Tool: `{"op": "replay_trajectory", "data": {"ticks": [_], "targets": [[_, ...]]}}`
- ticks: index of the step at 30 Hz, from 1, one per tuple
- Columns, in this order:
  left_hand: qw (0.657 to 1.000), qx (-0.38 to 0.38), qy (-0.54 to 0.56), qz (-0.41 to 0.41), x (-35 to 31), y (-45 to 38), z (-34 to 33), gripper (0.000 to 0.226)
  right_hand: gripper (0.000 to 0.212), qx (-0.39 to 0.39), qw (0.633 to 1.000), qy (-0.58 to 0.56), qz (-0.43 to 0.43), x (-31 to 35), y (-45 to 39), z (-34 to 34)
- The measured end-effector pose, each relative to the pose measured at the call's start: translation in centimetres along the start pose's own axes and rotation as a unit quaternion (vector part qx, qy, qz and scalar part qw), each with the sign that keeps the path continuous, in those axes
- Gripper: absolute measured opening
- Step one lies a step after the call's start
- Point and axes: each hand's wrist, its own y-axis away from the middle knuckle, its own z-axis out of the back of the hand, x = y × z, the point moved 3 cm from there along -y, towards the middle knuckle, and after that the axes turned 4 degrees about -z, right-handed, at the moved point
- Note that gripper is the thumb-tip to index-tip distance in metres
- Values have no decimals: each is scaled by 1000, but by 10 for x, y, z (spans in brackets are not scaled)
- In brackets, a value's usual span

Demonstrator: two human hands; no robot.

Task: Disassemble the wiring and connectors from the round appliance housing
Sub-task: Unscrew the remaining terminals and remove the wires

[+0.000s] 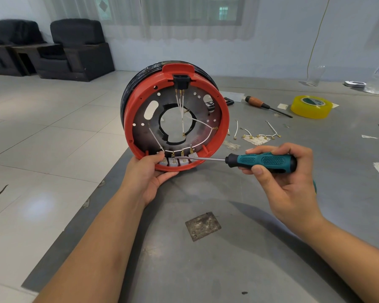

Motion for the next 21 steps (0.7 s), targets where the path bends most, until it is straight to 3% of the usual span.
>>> {"op": "replay_trajectory", "data": {"ticks": [21], "targets": [[1000, 16, 4, 3, -1, 2, 3, 23, 34, -7, 1000, -21, -20, -1, 0, 0]]}}
